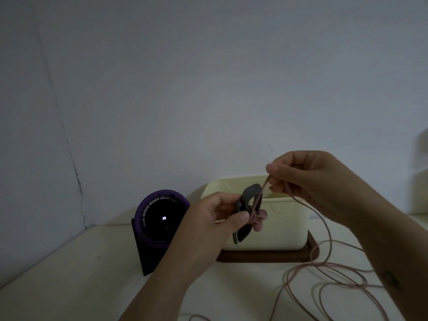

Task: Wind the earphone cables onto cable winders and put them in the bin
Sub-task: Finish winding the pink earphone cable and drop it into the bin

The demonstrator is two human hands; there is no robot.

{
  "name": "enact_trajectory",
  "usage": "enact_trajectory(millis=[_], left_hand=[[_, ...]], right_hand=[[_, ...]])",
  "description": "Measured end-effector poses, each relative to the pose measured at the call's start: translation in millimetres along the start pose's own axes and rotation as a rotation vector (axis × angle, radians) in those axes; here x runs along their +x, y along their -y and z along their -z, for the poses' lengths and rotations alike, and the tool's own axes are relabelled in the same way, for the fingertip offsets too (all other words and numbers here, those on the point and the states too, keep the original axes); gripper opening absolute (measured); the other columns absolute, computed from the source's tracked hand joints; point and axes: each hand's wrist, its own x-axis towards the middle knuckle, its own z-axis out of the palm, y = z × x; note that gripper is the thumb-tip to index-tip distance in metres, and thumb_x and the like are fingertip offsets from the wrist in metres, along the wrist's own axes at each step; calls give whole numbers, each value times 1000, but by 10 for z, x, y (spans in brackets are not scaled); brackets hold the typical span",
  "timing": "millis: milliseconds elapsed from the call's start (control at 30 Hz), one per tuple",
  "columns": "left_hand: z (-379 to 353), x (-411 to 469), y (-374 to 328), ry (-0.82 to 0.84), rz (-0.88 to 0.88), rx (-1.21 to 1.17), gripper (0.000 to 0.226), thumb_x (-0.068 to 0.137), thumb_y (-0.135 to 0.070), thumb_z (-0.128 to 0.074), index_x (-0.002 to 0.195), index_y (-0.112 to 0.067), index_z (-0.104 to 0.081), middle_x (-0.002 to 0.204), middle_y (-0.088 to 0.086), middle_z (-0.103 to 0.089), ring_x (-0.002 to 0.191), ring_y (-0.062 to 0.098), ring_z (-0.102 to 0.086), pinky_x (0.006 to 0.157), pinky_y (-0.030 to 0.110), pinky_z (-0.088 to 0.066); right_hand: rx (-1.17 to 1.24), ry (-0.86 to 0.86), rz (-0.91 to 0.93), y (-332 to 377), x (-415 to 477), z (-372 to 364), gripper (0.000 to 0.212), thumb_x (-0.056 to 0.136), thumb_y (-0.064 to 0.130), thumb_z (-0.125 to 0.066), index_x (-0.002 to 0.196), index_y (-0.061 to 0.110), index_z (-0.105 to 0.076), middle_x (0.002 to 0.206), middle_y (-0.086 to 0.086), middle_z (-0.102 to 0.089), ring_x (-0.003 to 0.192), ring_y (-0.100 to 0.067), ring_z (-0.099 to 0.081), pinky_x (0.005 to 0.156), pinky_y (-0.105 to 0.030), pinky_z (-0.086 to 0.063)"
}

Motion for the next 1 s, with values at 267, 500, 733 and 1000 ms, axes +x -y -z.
enact_trajectory(millis=[267, 500, 733, 1000], left_hand=[[-68, -28, -27, 38, -14, 10, 20, 90, 0, -60, 106, -11, -65, 94, 4, -76, 91, 23, -72, 90, 35, -52], [-95, -47, -126, 102, -95, -184, 24, 83, -7, -63, 106, -8, -68, 94, 12, -75, 88, 24, -72, 76, 20, -52], [-40, 13, -210, -62, 87, -781, 23, 79, -10, -58, 92, -7, -77, 96, 10, -73, 85, 17, -72, 70, 25, -58], [32, 26, -193, -223, 232, -919, 22, 74, -14, -61, 85, -8, -79, 93, 7, -73, 80, 12, -72, 76, 30, -60]], right_hand=[[38, -106, -3, -89, 51, -36, 20, 63, 26, -71, 69, 7, -67, 61, -5, -64, 56, -12, -56, 57, -16, -50], [65, 183, -161, -336, 47, -135, 12, 74, 5, -69, 69, -2, -60, 51, -6, -57, 41, -9, -51, 42, -16, -42], [193, 241, -93, -528, 89, -329, 38, 91, 45, -53, 60, 24, -61, 53, 4, -37, 49, -13, -26, 56, -22, -38], [240, 291, -297, -546, 28, -498, 37, 99, 25, -39, 70, 11, -55, 57, 1, -37, 42, -8, -31, 59, -27, -36]])
